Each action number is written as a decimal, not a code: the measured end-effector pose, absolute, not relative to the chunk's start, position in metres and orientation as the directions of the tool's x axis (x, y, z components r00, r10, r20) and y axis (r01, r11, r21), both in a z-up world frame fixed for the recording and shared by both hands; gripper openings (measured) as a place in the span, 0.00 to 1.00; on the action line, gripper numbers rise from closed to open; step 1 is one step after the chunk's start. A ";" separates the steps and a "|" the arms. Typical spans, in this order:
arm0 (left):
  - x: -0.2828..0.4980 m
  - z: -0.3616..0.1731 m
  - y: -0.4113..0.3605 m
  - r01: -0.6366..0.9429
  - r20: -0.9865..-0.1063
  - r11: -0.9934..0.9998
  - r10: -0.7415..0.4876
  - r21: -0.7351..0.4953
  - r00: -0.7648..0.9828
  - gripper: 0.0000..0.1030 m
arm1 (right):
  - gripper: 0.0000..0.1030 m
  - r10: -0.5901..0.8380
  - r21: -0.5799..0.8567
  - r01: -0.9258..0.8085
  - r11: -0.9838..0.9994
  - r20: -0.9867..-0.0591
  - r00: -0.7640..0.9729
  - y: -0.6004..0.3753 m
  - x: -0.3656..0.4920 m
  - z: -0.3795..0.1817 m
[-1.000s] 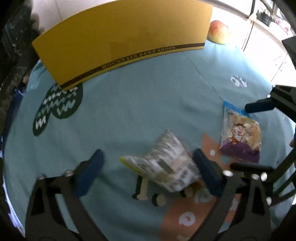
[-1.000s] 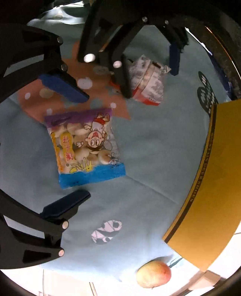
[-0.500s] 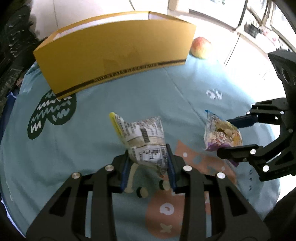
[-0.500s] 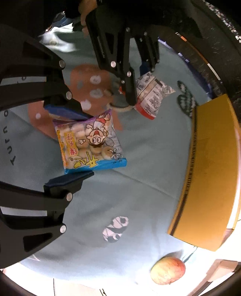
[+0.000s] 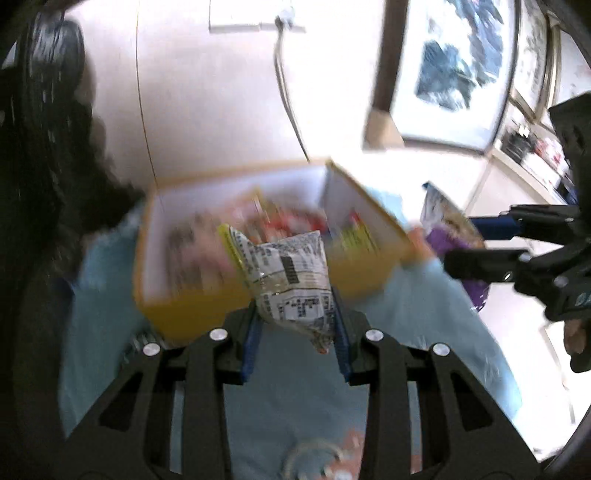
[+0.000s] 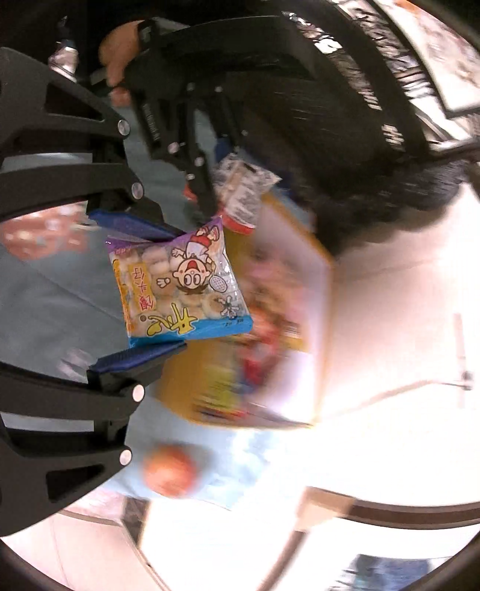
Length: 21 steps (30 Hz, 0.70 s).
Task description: Organize snacks
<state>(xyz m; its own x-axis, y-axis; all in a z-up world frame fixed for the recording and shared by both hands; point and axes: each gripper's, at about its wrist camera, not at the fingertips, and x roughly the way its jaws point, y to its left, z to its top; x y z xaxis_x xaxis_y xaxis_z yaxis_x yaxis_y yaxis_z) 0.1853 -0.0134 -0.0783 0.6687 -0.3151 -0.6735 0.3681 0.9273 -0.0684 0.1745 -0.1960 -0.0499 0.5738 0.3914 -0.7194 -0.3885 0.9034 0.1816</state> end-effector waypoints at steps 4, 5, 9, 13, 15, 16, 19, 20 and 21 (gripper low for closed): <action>0.241 -0.037 -0.020 0.332 -0.638 0.943 -0.265 -0.016 0.723 0.41 | 0.54 0.384 0.163 -0.381 0.910 -0.678 0.627 -0.194 0.231 -0.004; 0.253 -0.032 -0.020 0.325 -0.641 0.946 -0.253 -0.006 0.725 0.56 | 0.59 0.380 0.161 -0.379 0.911 -0.681 0.626 -0.192 0.248 0.002; 0.309 -0.034 -0.012 0.185 -0.694 0.981 -0.094 0.058 0.714 0.98 | 0.90 0.234 0.067 -0.270 0.961 -0.718 0.656 -0.191 0.297 0.000; 0.319 -0.047 0.003 0.141 -0.729 0.990 -0.079 0.024 0.680 0.98 | 0.90 0.261 0.104 -0.274 0.956 -0.726 0.636 -0.196 0.300 -0.014; 0.314 -0.056 0.007 0.130 -0.738 0.991 -0.067 0.028 0.672 0.98 | 0.90 0.247 0.101 -0.259 0.960 -0.738 0.627 -0.201 0.296 -0.026; 0.310 -0.061 0.008 0.121 -0.744 0.992 -0.067 0.019 0.664 0.98 | 0.90 0.249 0.112 -0.251 0.962 -0.742 0.622 -0.204 0.286 -0.032; 0.289 -0.070 0.013 0.106 -0.743 0.994 -0.077 -0.008 0.665 0.98 | 0.90 0.261 0.149 -0.229 0.962 -0.757 0.600 -0.206 0.267 -0.049; 0.284 -0.072 0.013 0.111 -0.742 0.994 -0.081 -0.009 0.665 0.98 | 0.90 0.258 0.151 -0.224 0.963 -0.764 0.592 -0.206 0.259 -0.055; 0.274 -0.076 0.012 0.117 -0.743 0.993 -0.082 -0.005 0.665 0.98 | 0.90 0.255 0.149 -0.223 0.963 -0.769 0.587 -0.206 0.254 -0.058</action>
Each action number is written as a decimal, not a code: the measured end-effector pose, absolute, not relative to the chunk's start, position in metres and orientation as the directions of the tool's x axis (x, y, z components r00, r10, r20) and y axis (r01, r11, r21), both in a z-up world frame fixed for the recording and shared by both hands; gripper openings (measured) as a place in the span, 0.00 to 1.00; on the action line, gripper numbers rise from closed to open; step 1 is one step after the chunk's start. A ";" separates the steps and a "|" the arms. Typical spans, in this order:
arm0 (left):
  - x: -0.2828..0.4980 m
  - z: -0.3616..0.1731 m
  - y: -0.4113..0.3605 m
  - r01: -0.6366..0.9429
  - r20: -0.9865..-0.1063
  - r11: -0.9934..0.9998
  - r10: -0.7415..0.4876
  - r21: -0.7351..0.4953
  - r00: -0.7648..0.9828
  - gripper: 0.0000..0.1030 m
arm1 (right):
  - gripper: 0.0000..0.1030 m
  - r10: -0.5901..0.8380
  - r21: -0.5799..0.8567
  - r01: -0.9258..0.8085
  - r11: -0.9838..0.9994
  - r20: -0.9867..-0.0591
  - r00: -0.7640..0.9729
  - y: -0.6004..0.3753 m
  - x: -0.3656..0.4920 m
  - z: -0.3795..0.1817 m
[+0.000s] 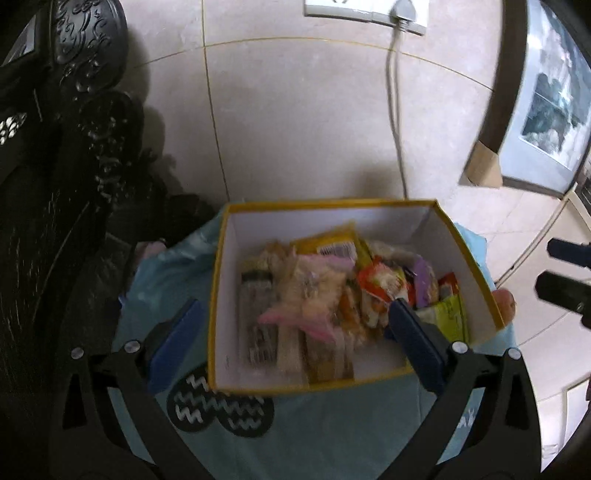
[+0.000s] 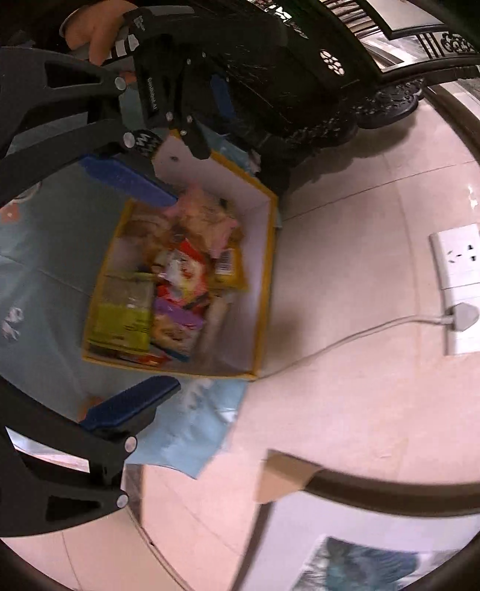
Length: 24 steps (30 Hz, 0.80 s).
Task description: Organize snacks
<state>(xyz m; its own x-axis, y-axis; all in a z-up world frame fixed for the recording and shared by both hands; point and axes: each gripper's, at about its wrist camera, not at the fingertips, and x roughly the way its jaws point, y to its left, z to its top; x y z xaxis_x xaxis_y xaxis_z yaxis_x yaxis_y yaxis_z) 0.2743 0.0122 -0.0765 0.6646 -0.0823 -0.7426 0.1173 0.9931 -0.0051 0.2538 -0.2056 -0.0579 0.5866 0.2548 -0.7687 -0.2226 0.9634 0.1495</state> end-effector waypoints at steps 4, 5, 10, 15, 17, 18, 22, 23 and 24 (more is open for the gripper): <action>0.250 -0.087 0.002 0.127 -0.756 0.992 -0.077 0.008 0.650 0.98 | 0.91 0.237 0.143 -0.207 0.968 -0.797 0.556 -0.199 0.227 -0.077; 0.245 -0.089 0.001 0.126 -0.762 0.992 -0.075 0.008 0.644 0.98 | 0.91 0.234 0.146 -0.200 0.969 -0.798 0.555 -0.198 0.221 -0.079; 0.206 -0.094 0.000 0.118 -0.772 0.993 -0.085 -0.013 0.630 0.98 | 0.99 0.176 0.140 -0.108 0.984 -0.824 0.539 -0.204 0.182 -0.089; 0.163 -0.071 0.007 0.111 -0.738 0.994 -0.087 -0.016 0.669 0.98 | 0.99 0.150 0.137 -0.066 0.988 -0.804 0.576 -0.213 0.139 -0.071; 0.149 -0.058 0.010 0.104 -0.726 0.994 -0.090 -0.026 0.682 0.98 | 0.99 0.133 0.122 -0.060 0.991 -0.788 0.601 -0.213 0.118 -0.054; 0.139 -0.049 0.011 0.104 -0.716 0.994 -0.094 -0.030 0.691 0.98 | 0.99 0.132 0.119 -0.061 0.991 -0.783 0.609 -0.212 0.112 -0.047; 0.102 -0.017 0.009 0.127 -0.689 0.992 -0.105 -0.020 0.717 0.98 | 0.99 0.116 0.092 -0.071 0.993 -0.748 0.654 -0.207 0.066 -0.011; 0.089 -0.007 0.008 0.134 -0.678 0.991 -0.106 -0.011 0.727 0.98 | 0.99 0.113 0.088 -0.071 0.994 -0.743 0.660 -0.205 0.055 -0.004; 0.079 -0.001 0.008 0.141 -0.671 0.990 -0.109 -0.006 0.734 0.98 | 0.99 0.112 0.085 -0.073 0.994 -0.740 0.664 -0.204 0.046 0.000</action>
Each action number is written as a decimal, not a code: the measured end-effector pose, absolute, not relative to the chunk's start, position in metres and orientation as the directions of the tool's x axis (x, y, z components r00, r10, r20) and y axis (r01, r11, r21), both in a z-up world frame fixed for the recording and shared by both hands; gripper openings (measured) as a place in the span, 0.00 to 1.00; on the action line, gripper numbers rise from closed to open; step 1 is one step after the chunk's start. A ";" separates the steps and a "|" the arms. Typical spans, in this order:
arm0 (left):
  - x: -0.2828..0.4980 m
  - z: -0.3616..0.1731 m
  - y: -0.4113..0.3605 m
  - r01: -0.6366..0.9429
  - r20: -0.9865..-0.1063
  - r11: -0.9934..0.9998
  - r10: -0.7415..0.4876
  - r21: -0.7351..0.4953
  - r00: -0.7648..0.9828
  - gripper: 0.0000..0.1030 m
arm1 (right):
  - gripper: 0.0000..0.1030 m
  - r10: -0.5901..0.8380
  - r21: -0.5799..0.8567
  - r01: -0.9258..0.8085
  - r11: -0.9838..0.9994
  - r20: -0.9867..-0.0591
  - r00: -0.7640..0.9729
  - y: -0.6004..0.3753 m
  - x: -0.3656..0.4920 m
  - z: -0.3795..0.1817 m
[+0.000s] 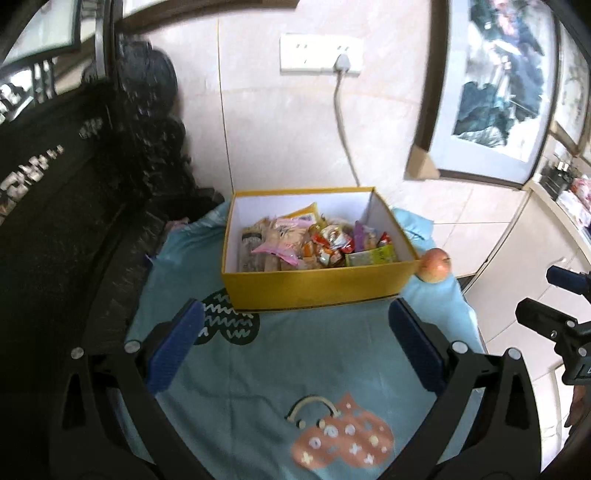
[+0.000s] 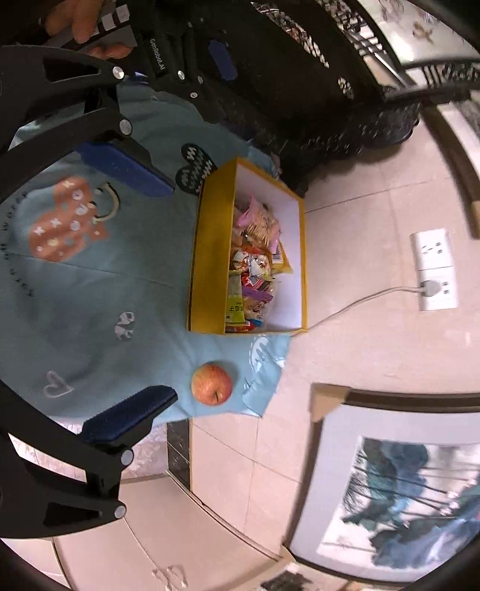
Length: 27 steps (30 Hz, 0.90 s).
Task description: Organize snacks
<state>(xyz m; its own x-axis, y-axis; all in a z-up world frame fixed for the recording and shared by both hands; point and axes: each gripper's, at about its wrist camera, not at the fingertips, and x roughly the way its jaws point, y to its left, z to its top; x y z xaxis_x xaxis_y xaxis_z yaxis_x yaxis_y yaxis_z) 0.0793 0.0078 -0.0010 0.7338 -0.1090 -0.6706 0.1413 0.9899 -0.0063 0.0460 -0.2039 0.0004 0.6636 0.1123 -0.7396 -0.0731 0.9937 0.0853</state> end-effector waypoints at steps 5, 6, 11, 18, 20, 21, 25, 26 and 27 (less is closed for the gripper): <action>0.029 0.025 0.011 0.140 -0.656 0.990 -0.117 -0.018 0.746 0.98 | 0.99 0.132 0.079 -0.109 0.991 -0.713 0.689 -0.196 -0.016 0.023; 0.019 0.028 0.012 0.126 -0.664 0.992 -0.105 -0.017 0.740 0.98 | 0.99 0.137 0.079 -0.115 0.990 -0.709 0.692 -0.195 -0.027 0.025; -0.020 0.041 0.019 0.113 -0.634 0.994 -0.081 0.010 0.769 0.98 | 0.99 0.138 0.070 -0.125 0.990 -0.691 0.710 -0.193 -0.073 0.026; -0.055 0.057 0.020 0.140 -0.583 0.990 -0.103 0.018 0.806 0.98 | 0.99 0.133 0.072 -0.114 0.991 -0.664 0.735 -0.191 -0.098 0.034; -0.059 0.059 0.020 0.151 -0.586 0.988 -0.124 -0.002 0.801 0.98 | 0.99 0.132 0.065 -0.119 0.991 -0.659 0.740 -0.189 -0.101 0.036; -0.060 0.060 0.020 0.156 -0.583 0.988 -0.132 -0.009 0.802 0.98 | 0.99 0.131 0.062 -0.120 0.991 -0.658 0.742 -0.188 -0.103 0.036; -0.063 0.060 0.020 0.140 -0.586 0.990 -0.117 -0.006 0.802 0.98 | 0.99 0.131 0.064 -0.119 0.991 -0.657 0.742 -0.185 -0.104 0.036; -0.063 0.059 0.020 0.134 -0.586 0.991 -0.108 0.000 0.803 0.98 | 0.99 0.132 0.066 -0.118 0.991 -0.657 0.742 -0.185 -0.104 0.036; -0.063 0.058 0.020 0.127 -0.583 0.992 -0.099 0.008 0.807 0.98 | 0.99 0.132 0.067 -0.118 0.991 -0.657 0.742 -0.185 -0.105 0.036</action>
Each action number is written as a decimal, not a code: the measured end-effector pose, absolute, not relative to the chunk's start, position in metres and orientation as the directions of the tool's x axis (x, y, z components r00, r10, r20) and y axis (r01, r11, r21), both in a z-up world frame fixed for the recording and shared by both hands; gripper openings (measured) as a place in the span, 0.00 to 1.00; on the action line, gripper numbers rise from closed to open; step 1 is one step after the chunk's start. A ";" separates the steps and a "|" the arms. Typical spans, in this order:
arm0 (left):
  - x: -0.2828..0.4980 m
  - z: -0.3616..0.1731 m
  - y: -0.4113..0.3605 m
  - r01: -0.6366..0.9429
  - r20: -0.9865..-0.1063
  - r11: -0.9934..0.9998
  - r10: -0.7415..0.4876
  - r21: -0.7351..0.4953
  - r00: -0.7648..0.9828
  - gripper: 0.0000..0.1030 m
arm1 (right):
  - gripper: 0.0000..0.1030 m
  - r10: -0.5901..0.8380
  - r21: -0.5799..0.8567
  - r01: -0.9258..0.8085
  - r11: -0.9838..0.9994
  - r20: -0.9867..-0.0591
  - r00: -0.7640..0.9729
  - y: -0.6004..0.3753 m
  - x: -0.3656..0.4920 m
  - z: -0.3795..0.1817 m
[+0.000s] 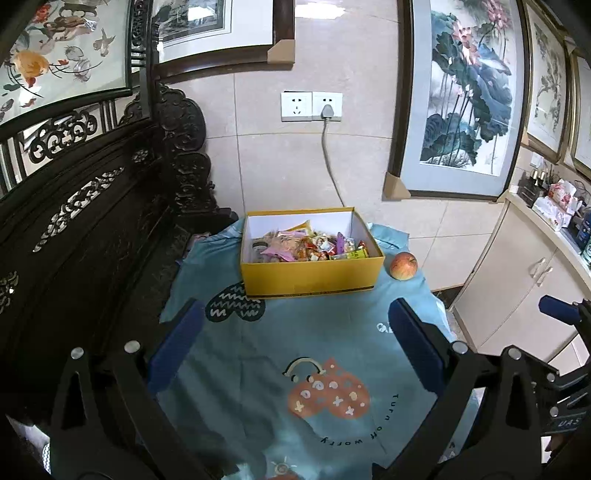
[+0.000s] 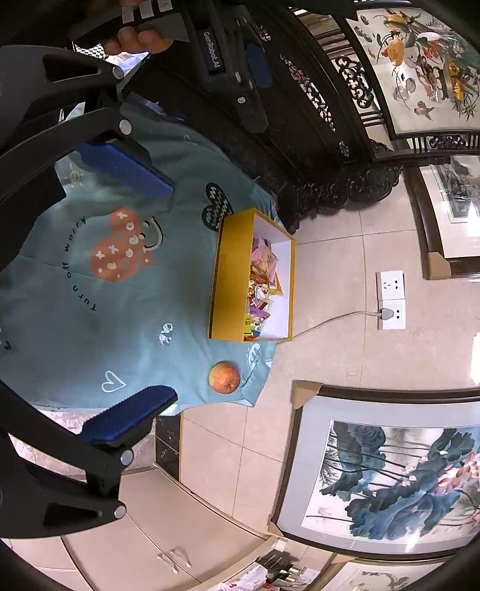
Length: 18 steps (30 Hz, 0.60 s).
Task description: Organize snacks
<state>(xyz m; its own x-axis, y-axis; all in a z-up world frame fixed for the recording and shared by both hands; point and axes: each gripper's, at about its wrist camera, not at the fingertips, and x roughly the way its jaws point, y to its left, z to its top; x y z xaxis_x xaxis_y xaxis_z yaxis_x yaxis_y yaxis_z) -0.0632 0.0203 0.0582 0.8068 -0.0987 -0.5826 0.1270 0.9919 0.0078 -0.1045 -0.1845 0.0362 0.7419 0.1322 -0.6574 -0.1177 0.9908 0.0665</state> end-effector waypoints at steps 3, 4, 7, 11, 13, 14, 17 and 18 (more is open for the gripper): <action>-0.062 0.056 0.021 0.114 -0.575 0.993 -0.076 0.031 0.815 0.98 | 0.99 0.130 0.069 -0.113 0.991 -0.656 0.744 -0.185 -0.105 0.036; -0.062 0.056 0.021 0.110 -0.574 0.993 -0.069 0.037 0.816 0.98 | 0.99 0.127 0.067 -0.110 0.992 -0.655 0.745 -0.185 -0.105 0.037; -0.057 0.054 0.023 0.110 -0.598 0.994 -0.080 0.013 0.797 0.98 | 0.99 0.124 0.066 -0.107 0.992 -0.658 0.743 -0.185 -0.105 0.036; -0.054 0.051 0.018 0.097 -0.606 0.994 -0.048 0.047 0.794 0.98 | 0.99 0.118 0.063 -0.102 0.993 -0.663 0.739 -0.184 -0.103 0.035; -0.053 0.049 0.018 0.092 -0.612 0.994 -0.038 0.056 0.790 0.98 | 0.99 0.118 0.062 -0.103 0.993 -0.665 0.737 -0.184 -0.102 0.035; -0.053 0.049 0.017 0.087 -0.615 0.994 -0.032 0.059 0.788 0.98 | 0.99 0.117 0.062 -0.102 0.993 -0.666 0.737 -0.183 -0.102 0.035; -0.050 0.048 0.022 0.074 -0.625 0.995 -0.020 0.061 0.781 0.98 | 0.99 0.112 0.059 -0.098 0.993 -0.665 0.738 -0.182 -0.101 0.035; -0.050 0.047 0.024 0.067 -0.629 0.996 -0.014 0.060 0.777 0.98 | 0.99 0.113 0.059 -0.099 0.993 -0.665 0.739 -0.182 -0.101 0.035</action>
